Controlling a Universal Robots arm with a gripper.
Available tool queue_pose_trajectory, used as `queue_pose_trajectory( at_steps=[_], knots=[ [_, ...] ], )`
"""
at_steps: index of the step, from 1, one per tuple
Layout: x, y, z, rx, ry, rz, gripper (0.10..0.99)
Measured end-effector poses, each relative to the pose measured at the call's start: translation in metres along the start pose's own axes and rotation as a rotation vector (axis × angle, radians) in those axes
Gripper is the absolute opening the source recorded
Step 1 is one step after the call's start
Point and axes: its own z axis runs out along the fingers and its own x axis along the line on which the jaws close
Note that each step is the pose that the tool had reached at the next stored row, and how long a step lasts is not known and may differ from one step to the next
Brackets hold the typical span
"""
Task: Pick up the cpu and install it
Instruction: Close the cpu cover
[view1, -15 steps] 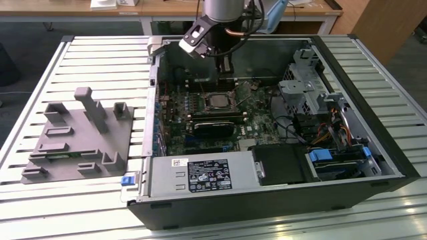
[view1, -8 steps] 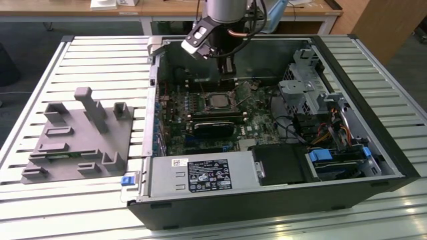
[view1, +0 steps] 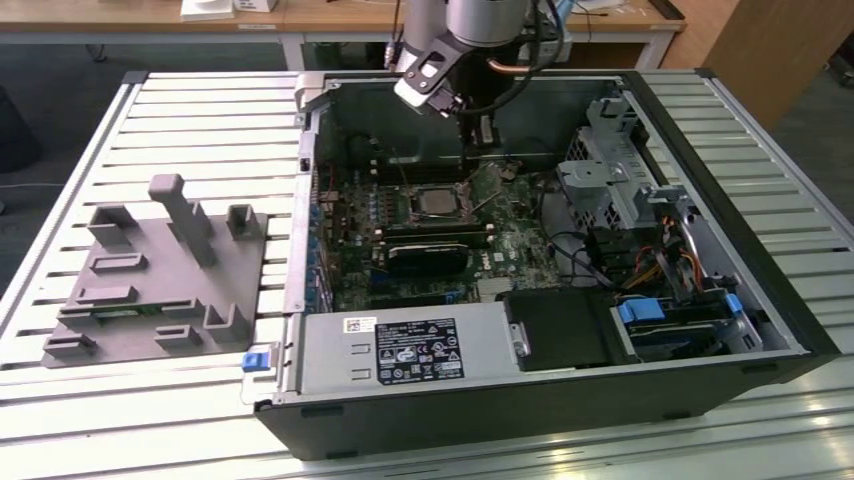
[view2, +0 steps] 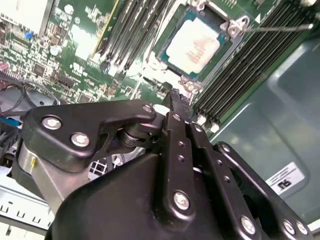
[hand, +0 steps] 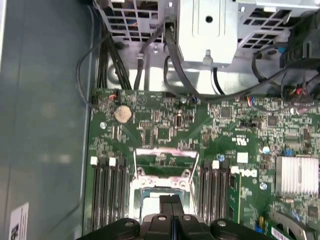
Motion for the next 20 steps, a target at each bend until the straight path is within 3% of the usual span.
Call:
queue_pose_trajectory(
  at_steps=[11,20],
  knots=[
    [0.0003,0.0175,0.0044,0.022,0.0001,0.0,0.106],
    [0.0006,0.025,0.0064,0.022,0.0004,0.0,0.106]
  ],
)
